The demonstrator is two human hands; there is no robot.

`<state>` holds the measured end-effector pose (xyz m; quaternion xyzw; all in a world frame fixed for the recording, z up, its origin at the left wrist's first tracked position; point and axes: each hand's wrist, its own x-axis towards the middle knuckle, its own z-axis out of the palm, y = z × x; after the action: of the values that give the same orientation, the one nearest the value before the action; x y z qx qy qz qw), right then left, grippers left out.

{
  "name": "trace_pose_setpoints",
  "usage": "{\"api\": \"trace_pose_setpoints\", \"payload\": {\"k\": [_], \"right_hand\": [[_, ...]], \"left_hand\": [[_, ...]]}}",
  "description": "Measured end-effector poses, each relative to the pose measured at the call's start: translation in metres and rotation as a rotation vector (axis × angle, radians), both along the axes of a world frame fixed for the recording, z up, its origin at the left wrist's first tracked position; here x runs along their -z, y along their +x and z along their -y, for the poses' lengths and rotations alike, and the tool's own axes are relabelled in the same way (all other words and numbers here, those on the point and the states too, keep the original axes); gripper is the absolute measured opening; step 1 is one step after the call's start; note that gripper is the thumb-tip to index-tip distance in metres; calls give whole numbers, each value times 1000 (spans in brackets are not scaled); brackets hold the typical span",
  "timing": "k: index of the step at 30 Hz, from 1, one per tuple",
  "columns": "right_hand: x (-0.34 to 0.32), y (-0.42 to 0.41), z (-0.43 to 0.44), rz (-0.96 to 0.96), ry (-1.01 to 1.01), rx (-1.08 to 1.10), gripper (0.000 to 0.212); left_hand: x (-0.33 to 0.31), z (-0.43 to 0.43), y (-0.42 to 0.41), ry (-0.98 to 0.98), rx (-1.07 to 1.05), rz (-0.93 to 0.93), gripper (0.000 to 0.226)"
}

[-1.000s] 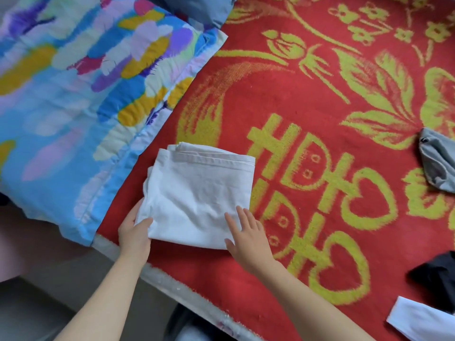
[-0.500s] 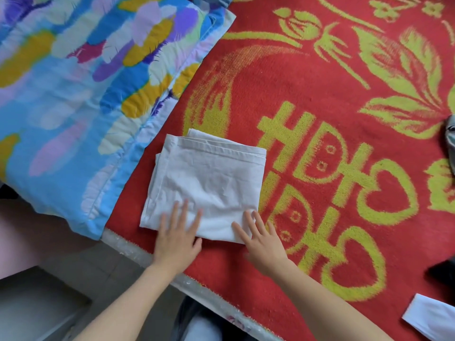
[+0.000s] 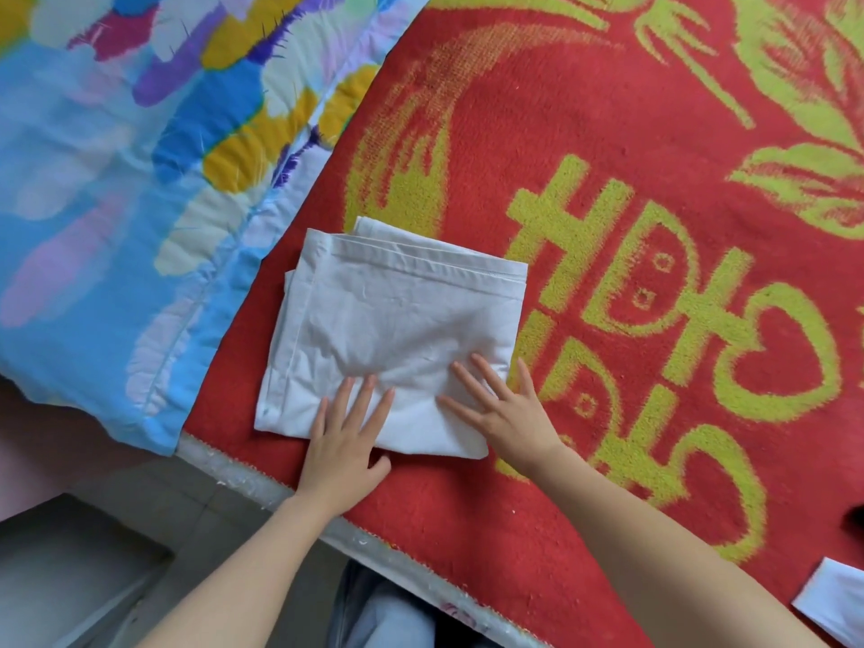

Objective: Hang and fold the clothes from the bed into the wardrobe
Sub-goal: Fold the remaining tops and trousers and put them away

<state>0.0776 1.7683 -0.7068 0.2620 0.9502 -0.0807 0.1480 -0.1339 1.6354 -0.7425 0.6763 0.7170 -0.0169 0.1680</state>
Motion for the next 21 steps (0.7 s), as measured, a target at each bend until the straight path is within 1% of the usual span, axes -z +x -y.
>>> {"api": "trace_pose_setpoints", "payload": {"k": [2,4,5,8,9,11,13,16,17,21], "right_hand": [[-1,-2,-6,-28,-42,9,69],[-2,1,-7,-157,-78,-13,52],[-6,2,-8,-227,-97,-18,49],[-23,3,-10,-344,-183,1,60],[-28,4,-9,-367,-211,-1,60],[-37,5,-8,-388,-250,-14,53],[-39,7,-4,-398,-245,-42,45],[-34,9,3,-426,-205,-98,34],[-31,11,4,-431,-177,-115,31],[-26,23,11,-462,32,-214,22]], "left_hand": [[1,1,0,8,-3,20,111],[1,1,1,37,-51,61,114],[0,0,3,60,-81,80,113],[-2,-4,9,163,-172,107,110],[-3,-6,8,205,-230,110,108],[-3,-12,3,261,-390,123,102],[-1,-15,-6,288,-478,113,92],[1,-13,-16,339,-427,115,61],[-1,-13,-19,345,-414,129,56],[-19,-7,-22,385,-307,107,59]]}}
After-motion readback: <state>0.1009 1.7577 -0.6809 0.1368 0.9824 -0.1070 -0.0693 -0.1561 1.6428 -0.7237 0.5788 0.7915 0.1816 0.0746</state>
